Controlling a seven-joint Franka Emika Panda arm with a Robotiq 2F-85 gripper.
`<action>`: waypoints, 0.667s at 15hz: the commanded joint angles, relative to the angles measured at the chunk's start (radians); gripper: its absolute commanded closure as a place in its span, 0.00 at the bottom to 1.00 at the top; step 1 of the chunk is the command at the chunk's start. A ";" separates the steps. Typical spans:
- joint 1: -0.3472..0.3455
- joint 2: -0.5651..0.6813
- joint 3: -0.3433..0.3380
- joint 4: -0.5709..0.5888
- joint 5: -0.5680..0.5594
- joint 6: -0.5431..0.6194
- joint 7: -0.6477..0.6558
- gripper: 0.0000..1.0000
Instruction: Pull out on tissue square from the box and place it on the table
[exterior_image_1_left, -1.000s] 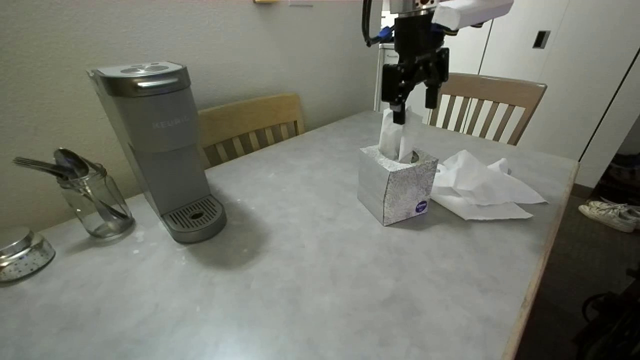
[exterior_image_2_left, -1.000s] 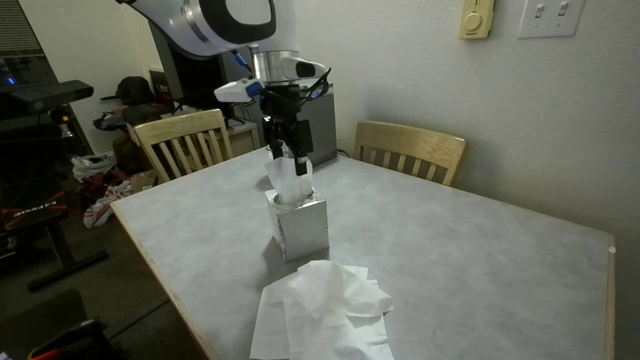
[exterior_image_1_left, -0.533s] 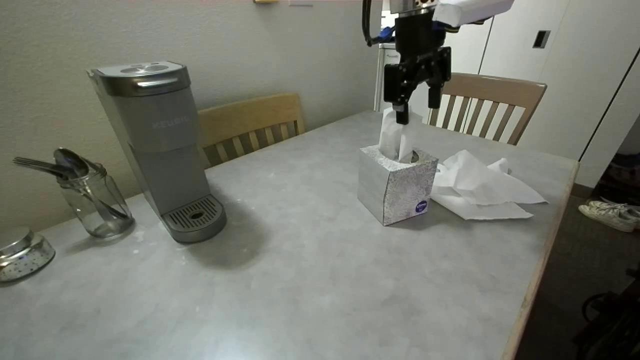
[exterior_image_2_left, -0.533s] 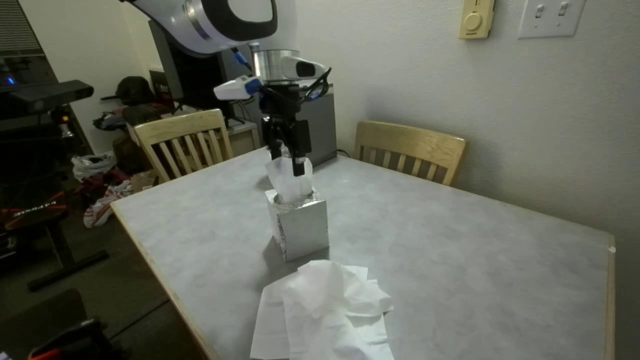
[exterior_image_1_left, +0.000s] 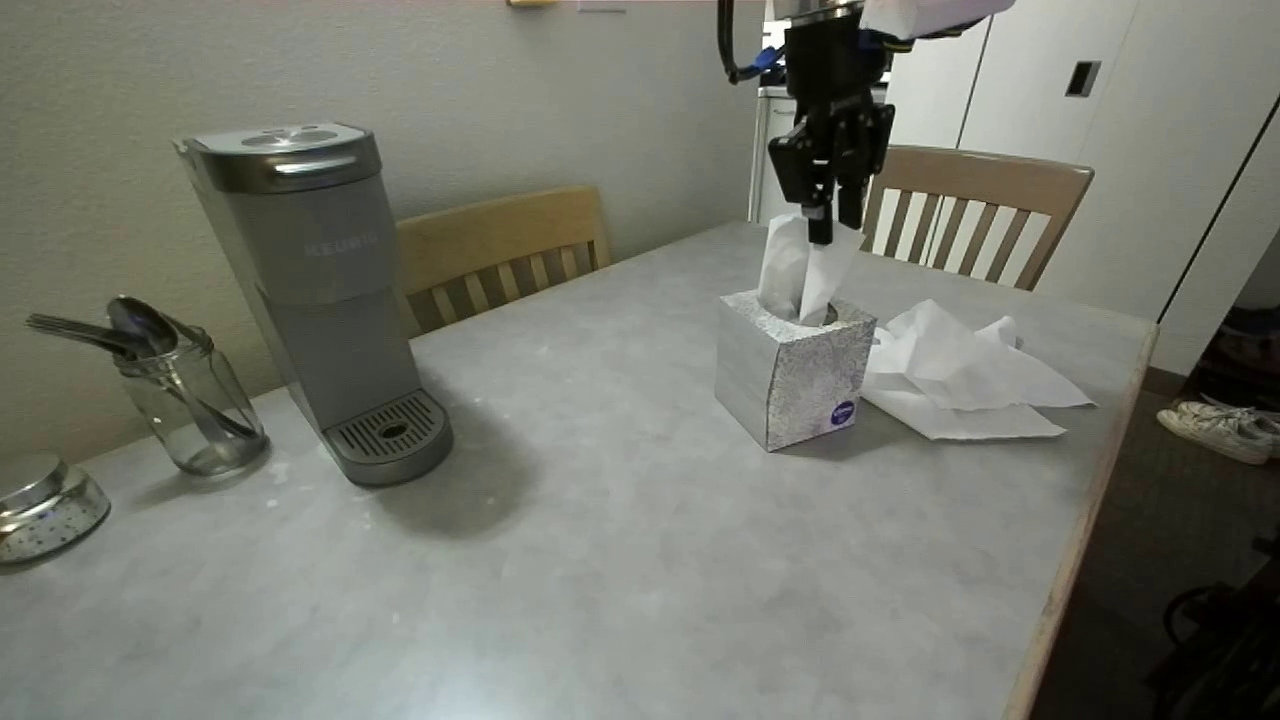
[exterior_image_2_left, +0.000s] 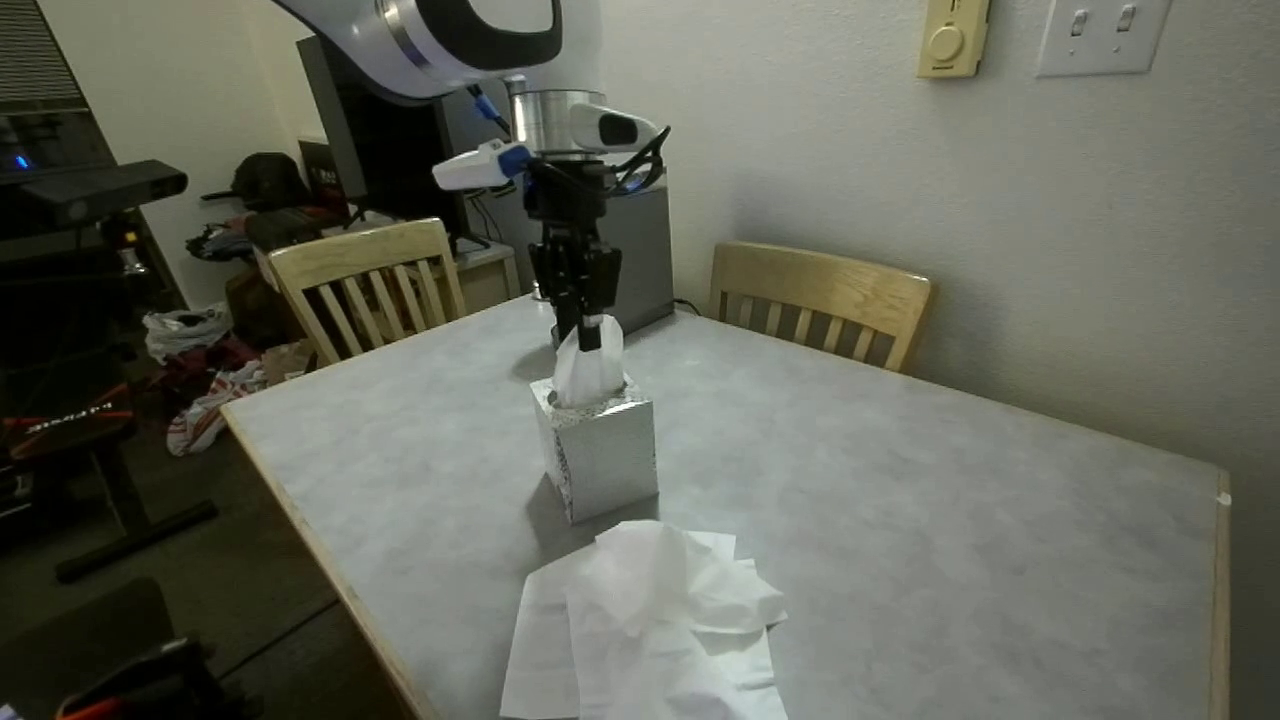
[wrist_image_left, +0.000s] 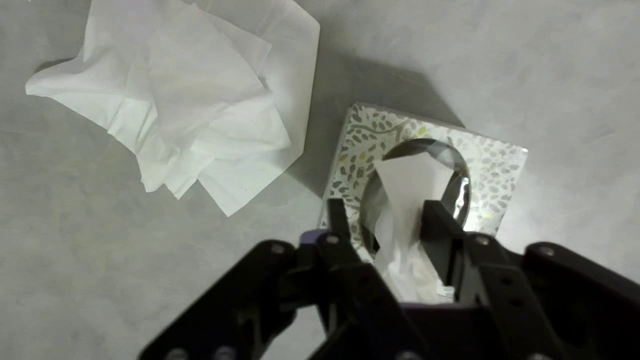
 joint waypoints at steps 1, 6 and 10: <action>-0.016 0.022 0.012 0.039 0.001 -0.043 -0.034 0.86; -0.020 0.022 0.016 0.044 0.013 -0.054 -0.071 1.00; -0.023 0.022 0.018 0.047 0.019 -0.060 -0.108 1.00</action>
